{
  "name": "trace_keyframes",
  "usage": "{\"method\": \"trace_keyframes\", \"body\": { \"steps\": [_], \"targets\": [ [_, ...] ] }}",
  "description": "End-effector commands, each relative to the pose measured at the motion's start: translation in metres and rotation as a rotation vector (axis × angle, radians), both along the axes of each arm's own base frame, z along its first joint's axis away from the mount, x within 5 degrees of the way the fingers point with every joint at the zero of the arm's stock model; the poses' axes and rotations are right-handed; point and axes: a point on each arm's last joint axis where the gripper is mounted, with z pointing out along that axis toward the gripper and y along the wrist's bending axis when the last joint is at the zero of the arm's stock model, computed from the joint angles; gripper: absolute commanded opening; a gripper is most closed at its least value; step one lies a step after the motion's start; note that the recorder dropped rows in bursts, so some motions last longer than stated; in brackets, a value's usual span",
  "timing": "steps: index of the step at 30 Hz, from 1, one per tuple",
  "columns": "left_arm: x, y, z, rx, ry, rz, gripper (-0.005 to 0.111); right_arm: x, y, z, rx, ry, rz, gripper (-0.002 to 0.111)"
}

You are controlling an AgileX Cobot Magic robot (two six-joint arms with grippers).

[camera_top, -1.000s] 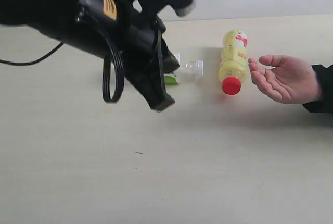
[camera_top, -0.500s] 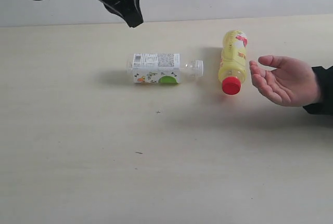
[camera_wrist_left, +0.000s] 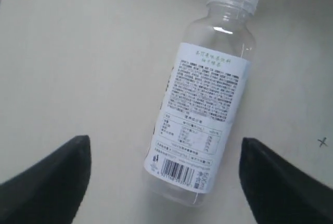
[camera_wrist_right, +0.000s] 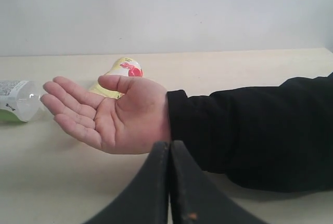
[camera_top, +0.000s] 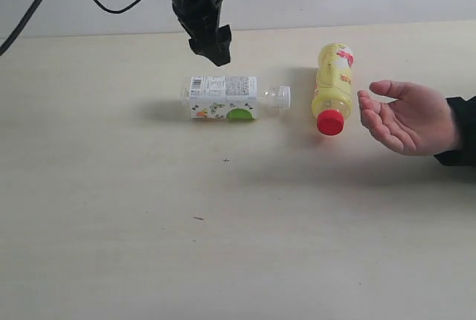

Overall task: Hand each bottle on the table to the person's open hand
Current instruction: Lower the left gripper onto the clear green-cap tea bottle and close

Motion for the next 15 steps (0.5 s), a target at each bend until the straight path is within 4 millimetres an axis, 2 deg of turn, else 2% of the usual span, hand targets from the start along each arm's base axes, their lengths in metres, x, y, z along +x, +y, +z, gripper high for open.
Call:
{"method": "trace_keyframes", "body": {
  "steps": [1,7,15],
  "targets": [
    [0.003,-0.007,-0.014,0.019,-0.012,-0.065,0.080,0.000,0.000,-0.001,-0.007,-0.006,-0.002,0.000],
    [0.010,-0.012,-0.049,0.040,0.019,-0.091,0.080,0.000,0.000,-0.001,-0.007,-0.006,-0.002,0.000],
    [0.015,-0.015,-0.068,0.040,0.016,-0.084,0.085,0.000,0.000,-0.001,-0.007,-0.006,-0.002,0.000]
  ]
}}
